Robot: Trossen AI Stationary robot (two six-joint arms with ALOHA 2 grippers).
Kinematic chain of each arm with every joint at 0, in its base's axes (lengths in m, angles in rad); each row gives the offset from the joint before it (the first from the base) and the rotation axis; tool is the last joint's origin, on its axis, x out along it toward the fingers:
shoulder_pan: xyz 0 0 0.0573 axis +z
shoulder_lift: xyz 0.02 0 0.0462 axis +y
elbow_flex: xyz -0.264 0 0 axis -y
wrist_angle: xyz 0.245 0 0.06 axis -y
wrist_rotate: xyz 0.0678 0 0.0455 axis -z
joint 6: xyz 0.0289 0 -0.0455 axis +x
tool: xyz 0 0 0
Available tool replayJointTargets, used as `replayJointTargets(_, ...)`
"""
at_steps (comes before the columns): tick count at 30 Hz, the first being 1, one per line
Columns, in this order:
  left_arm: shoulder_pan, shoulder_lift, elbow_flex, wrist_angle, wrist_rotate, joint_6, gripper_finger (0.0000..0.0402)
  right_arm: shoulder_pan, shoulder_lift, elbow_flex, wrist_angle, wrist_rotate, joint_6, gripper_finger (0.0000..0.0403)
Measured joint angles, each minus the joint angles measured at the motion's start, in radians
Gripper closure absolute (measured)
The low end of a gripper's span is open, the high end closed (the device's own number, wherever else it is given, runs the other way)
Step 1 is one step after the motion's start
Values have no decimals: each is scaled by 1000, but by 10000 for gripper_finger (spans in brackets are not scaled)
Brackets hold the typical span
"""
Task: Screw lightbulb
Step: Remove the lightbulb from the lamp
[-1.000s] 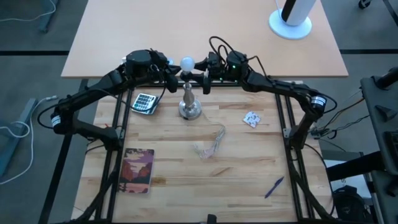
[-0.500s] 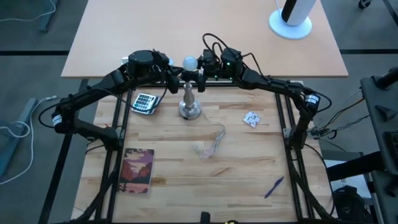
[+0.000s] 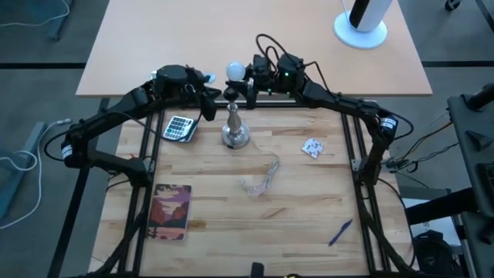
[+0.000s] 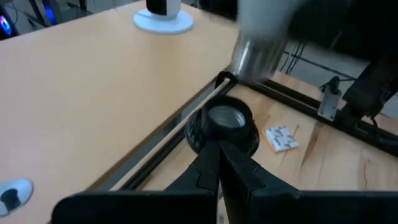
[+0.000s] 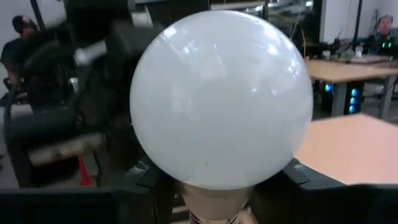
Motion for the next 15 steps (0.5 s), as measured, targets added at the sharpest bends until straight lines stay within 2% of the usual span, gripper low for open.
replayJointTargets(3, 0, -7, 0, -22, -1, 0, 401, 0, -1, 44, -18, 1, 0, 244)
replayJointTargets(6, -2, -16, 0, -48, 8, 0, 402, -11, -6, 115, -152, 17, 0, 244)
replayJointTargets(12, -16, -45, 0, -315, 58, -20, 401, -73, -21, 302, -714, 134, -86, 244)
replayJointTargets(15, -23, -46, -3, -466, 58, -19, 401, -112, -24, 329, -976, 154, -131, 244)
